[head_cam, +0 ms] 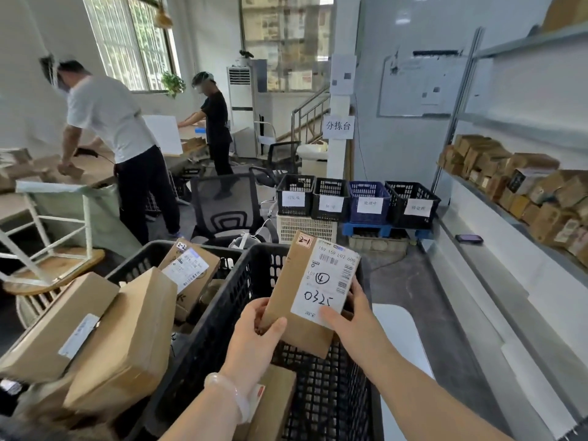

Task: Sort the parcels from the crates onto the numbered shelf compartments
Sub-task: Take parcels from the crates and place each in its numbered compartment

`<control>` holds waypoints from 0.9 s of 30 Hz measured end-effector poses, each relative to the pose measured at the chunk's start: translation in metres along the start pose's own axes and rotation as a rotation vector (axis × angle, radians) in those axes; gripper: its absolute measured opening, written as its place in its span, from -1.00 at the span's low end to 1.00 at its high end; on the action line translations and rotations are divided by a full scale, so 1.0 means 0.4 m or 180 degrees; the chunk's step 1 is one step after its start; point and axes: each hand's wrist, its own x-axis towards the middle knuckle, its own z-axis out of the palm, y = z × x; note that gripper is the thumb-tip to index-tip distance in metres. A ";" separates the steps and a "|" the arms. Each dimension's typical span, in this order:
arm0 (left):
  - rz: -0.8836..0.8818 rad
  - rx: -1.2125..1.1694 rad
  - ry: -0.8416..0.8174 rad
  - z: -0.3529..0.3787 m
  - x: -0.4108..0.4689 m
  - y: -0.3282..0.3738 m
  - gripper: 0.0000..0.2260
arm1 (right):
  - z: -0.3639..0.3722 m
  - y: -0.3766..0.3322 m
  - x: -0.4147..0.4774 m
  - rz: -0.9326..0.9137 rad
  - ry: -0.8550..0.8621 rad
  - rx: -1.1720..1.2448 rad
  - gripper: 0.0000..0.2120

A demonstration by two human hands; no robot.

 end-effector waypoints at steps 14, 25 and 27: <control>0.1108 0.1188 -0.0226 0.041 -0.008 0.061 -0.10 | -0.068 -0.024 -0.033 -0.0561 0.0432 0.0111 -0.34; 0.2149 0.1360 -0.1063 0.244 0.014 0.133 -0.17 | -0.229 -0.021 -0.138 -0.0647 0.1689 -0.0078 -0.49; 0.2281 0.1344 -0.1367 0.316 0.004 0.143 -0.14 | -0.282 -0.008 -0.179 -0.0526 0.1999 -0.0172 -0.48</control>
